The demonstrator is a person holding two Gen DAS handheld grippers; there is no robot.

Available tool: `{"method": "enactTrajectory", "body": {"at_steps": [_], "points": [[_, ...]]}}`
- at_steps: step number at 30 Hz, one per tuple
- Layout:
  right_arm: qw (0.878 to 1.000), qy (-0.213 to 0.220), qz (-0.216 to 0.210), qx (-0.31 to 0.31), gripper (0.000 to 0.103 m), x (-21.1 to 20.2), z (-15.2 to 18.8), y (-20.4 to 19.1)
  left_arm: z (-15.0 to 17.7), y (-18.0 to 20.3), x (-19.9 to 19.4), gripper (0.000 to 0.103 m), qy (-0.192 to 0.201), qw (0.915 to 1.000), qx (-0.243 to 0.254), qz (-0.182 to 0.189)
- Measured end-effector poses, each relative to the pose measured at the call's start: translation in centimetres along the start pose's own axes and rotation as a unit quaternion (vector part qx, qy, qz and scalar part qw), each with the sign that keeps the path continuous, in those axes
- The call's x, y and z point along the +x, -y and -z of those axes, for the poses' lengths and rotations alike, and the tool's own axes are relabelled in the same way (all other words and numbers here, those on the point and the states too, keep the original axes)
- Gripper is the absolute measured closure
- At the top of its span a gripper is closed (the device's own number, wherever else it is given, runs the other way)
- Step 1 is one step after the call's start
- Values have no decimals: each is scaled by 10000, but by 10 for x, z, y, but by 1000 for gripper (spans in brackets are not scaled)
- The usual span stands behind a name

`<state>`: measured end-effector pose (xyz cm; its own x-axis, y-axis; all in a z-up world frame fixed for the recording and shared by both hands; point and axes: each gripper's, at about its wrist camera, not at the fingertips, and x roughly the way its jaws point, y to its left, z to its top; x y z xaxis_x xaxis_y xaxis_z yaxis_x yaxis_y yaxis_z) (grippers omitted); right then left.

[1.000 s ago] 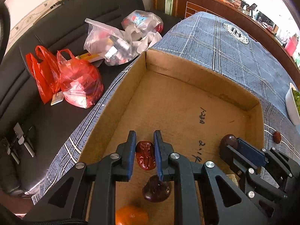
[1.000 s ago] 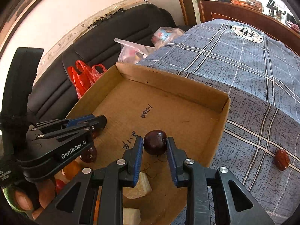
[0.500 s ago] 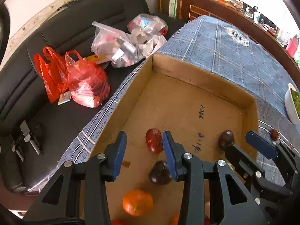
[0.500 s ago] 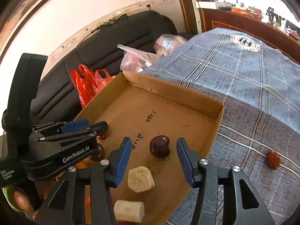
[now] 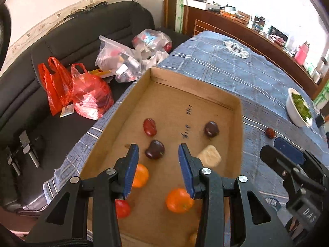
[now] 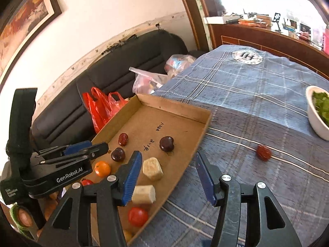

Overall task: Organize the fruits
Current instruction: 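Withdraw both grippers from the tray toward the remaining jujube and brown fruit, then grasp the red jujube with the right gripper while the left grasps the small brown round fruit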

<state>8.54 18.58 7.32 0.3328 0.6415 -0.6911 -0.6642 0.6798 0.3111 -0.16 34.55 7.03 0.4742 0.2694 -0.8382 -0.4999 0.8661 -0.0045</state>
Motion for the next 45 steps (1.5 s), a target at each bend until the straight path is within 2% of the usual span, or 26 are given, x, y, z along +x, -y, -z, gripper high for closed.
{"method": "enactTrajectory", "body": {"at_steps": [4,7,21,28,31,35,41,45], "points": [[9999,100,16,96,47,-21,9,10,9,9,-11,65,64,9998,130,105],[9997,175,88,163,42,-37,18,19,14,16,-18,65,66,9996,174,214],[9967,307,408,624,42,-80,54,68,53,70,-43,65,-48,9947,646,796],[9947,339,557,800,42,-99,73,90,78,103,-51,65,-158,9871,1032,1212],[9937,353,603,878,42,-105,80,98,91,114,-51,61,-236,9831,1164,1395],[9931,333,638,924,42,-107,85,105,109,130,-45,60,-430,9773,1320,1601],[9928,274,672,953,42,-105,91,110,128,150,-39,60,-636,9694,1578,1769],[9930,249,653,950,42,-101,91,112,132,156,-34,60,-719,9681,1626,1764]]}}
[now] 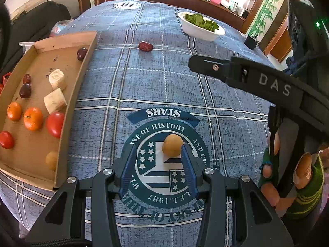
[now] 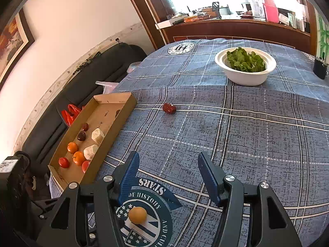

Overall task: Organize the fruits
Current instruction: 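Grasp the red jujube with the right gripper while the left grasps the small brown round fruit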

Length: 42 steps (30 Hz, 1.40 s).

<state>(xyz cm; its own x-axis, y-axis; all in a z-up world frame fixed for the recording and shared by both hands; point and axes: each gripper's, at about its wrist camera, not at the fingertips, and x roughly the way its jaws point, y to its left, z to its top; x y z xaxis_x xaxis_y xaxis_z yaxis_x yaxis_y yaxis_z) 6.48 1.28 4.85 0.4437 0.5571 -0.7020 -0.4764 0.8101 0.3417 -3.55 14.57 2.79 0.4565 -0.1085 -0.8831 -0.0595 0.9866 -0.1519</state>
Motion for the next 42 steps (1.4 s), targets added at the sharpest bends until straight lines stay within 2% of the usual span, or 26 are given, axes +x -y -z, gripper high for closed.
{"method": "enactTrajectory", "body": {"at_steps": [18,22,28,33,36,38,39,40,42], "points": [[9995,-176,-28,-280,42,32,-13,-9,-1,12,10,60,-118,9995,215,217],[9983,-191,22,-541,42,47,-21,-14,0,14,15,60,-125,9993,242,242],[9954,-425,117,-852,44,91,-42,-15,-2,14,24,61,-111,9994,280,192],[9932,-555,188,-1011,51,125,-58,-16,-6,7,34,61,-142,9995,247,168],[9916,-670,233,-1085,61,145,-66,-17,-7,7,36,63,-99,9994,298,150],[9905,-662,282,-1172,65,151,-69,-20,-10,8,38,69,-51,9993,356,104],[9898,-681,332,-1207,78,152,-70,-21,-13,7,40,71,-35,9992,367,138],[9891,-707,391,-1233,78,153,-70,-21,-14,9,42,78,-33,9991,370,199],[9896,-710,357,-1196,79,150,-69,-21,-16,12,43,80,-32,9990,394,211]]}}
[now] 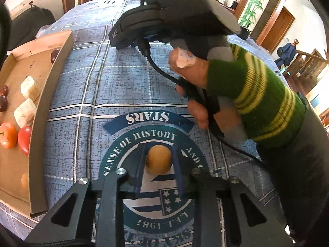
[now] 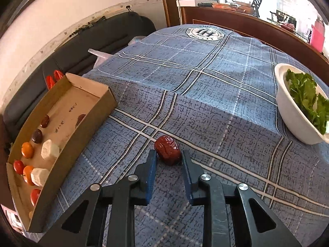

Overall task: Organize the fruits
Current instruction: 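Grasp the red jujube with the right gripper while the left grasps the small brown round fruit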

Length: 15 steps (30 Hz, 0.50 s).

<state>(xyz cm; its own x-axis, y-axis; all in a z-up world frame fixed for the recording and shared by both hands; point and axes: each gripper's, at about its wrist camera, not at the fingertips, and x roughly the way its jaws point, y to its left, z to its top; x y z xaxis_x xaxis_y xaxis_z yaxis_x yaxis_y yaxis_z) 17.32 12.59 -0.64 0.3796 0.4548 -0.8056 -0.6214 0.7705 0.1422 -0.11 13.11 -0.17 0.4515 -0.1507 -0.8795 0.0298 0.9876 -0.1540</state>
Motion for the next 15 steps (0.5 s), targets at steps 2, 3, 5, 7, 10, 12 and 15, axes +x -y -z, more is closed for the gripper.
{"method": "enactTrajectory", "body": {"at_steps": [2,3,5,7,10,12,15], "points": [[10000,47,-58,21,79,-9,5,-1,0,3,0,81,25,10000,52,-54],[9999,88,-78,32,79,-17,9,-2,1,6,0,81,35,10000,57,-69],[9997,153,-183,85,79,-30,14,-2,0,5,-2,81,55,9999,21,-98],[9992,255,-279,160,80,-48,22,-3,0,3,-7,81,112,9998,-28,-142],[9980,402,-406,253,80,-72,33,-5,0,-1,-18,80,230,9992,-90,-308],[9972,490,-477,310,80,-87,42,-7,-1,-4,-25,80,311,9986,-152,-407],[9959,603,-552,396,81,-103,52,-8,0,-9,-36,80,430,9975,-222,-525]]}}
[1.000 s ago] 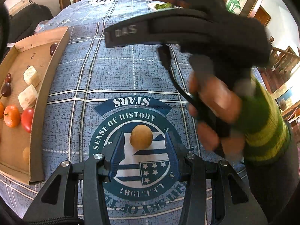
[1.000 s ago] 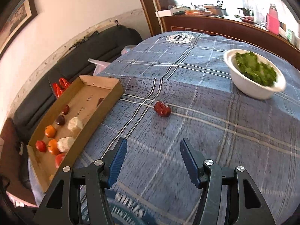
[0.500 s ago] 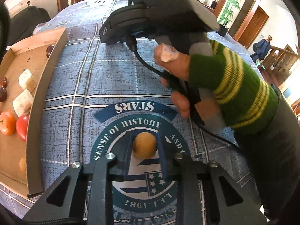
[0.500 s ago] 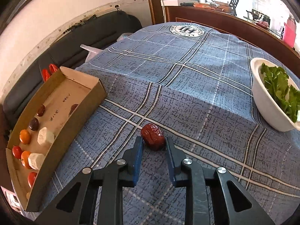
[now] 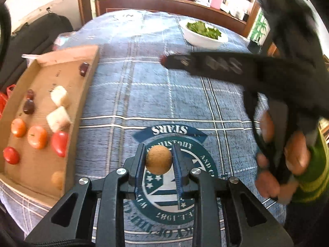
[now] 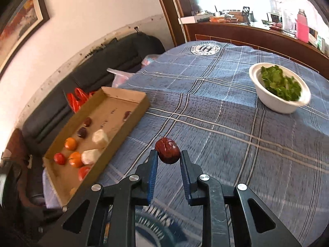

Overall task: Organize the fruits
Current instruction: 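Grasp the red jujube with the right gripper while the left grasps the small brown round fruit, then carry the red jujube and brown round fruit over the cardboard tray with both grippers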

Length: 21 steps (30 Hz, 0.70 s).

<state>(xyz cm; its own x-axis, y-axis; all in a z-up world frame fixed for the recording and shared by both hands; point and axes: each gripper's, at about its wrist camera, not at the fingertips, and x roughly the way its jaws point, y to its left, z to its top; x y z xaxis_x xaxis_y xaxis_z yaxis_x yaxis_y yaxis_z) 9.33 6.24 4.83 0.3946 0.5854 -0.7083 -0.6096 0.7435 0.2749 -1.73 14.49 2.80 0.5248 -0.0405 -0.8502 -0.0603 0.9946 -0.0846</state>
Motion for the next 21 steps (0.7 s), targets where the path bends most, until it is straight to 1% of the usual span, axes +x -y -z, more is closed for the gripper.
{"method": "enactTrajectory", "body": {"at_steps": [6,7,9,12,14,15,17,21], "points": [[9997,152,-72,185,83,-25,17,-3,5,-12,-22,80,96,9998,-105,-165],[9996,155,-105,227,84,-28,21,-3,7,-14,-18,80,112,9997,-116,-174],[9994,162,-153,272,90,-32,26,-5,8,-11,-23,80,142,9996,-126,-224],[9993,173,-191,259,90,-39,34,-10,9,-11,-26,80,174,9994,-132,-257],[9996,149,-128,217,93,-39,38,-13,9,-12,-27,80,184,9994,-136,-259],[9996,124,-129,224,93,-38,40,-13,10,-13,-29,80,189,9994,-152,-258],[9996,82,-112,256,89,-37,44,-11,12,-15,-29,80,186,9994,-188,-236],[9995,-80,119,282,88,-41,56,2,15,-21,-34,80,221,9992,-242,-216]]}}
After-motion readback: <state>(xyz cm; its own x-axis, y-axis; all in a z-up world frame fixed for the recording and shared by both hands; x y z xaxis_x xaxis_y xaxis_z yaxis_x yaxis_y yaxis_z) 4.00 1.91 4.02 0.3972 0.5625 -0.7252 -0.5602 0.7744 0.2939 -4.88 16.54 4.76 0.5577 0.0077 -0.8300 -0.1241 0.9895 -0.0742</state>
